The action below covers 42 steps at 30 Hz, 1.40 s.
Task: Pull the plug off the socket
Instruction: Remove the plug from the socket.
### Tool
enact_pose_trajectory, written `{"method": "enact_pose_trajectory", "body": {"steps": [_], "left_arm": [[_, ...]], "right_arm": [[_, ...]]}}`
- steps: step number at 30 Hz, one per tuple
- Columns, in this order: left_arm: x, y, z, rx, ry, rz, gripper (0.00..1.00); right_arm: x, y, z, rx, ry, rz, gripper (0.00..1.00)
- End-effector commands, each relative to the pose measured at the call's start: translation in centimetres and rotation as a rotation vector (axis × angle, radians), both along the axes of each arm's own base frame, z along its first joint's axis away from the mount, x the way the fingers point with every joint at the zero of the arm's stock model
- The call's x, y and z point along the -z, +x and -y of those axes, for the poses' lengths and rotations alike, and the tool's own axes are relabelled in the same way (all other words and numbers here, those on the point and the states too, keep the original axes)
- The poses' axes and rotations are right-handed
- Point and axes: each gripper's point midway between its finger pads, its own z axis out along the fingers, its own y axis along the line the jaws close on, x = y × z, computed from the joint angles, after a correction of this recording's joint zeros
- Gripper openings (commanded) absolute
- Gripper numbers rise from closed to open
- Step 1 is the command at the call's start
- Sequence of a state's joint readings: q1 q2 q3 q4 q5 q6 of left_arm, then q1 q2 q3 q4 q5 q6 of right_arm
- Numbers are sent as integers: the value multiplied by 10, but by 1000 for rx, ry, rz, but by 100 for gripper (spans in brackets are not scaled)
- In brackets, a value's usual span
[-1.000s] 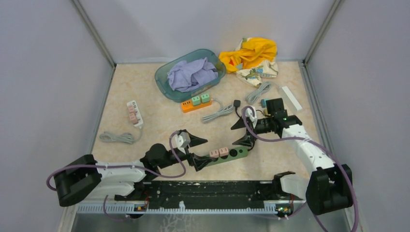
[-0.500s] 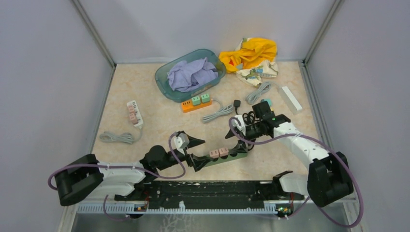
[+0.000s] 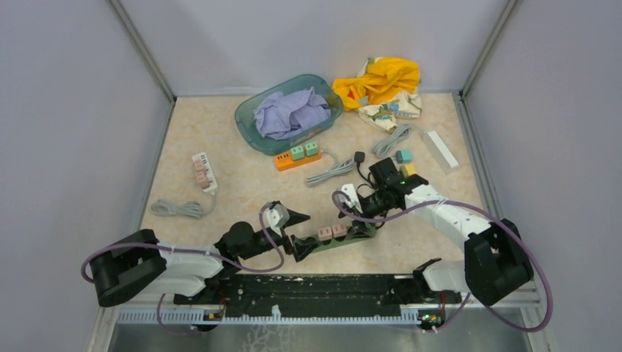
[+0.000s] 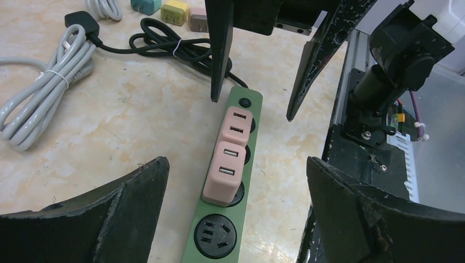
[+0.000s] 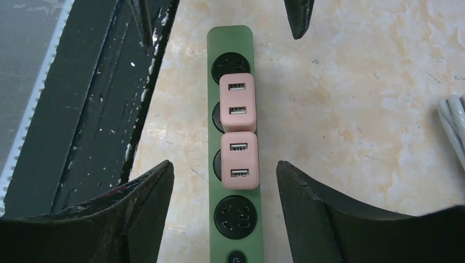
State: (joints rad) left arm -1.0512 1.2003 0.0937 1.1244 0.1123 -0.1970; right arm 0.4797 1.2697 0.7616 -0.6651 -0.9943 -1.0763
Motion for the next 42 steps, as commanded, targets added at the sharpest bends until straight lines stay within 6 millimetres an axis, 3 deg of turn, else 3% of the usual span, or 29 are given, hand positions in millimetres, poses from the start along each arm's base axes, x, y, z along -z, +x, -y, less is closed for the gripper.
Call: {"method": "enact_pose_trajectory", "body": {"steps": [1, 8, 15, 21, 26, 28, 36, 39, 42], "left_arm": [[-7, 2, 0, -7, -30, 26, 100], [0, 2, 1, -2, -13, 16, 100], [8, 1, 0, 5, 9, 6, 98], [18, -2, 6, 46, 60, 32, 90], [25, 4, 12, 53, 89, 112, 83], [25, 8, 15, 49, 95, 151, 77], [36, 17, 32, 72, 151, 187, 70], [41, 17, 36, 85, 161, 177, 50], [48, 18, 38, 87, 174, 166, 46]], "right_arm": [[-11, 13, -14, -19, 9, 78, 69], [11, 19, -27, 19, -88, 114, 66], [26, 14, -29, -33, -184, 143, 41], [31, 13, -29, -46, -221, 161, 17], [28, 13, -31, -50, -224, 162, 3], [27, 12, -32, -53, -219, 159, 0], [27, 10, -33, -62, -216, 155, 0], [28, 10, -33, -60, -220, 155, 0], [28, 11, -33, -58, -223, 156, 0]]}}
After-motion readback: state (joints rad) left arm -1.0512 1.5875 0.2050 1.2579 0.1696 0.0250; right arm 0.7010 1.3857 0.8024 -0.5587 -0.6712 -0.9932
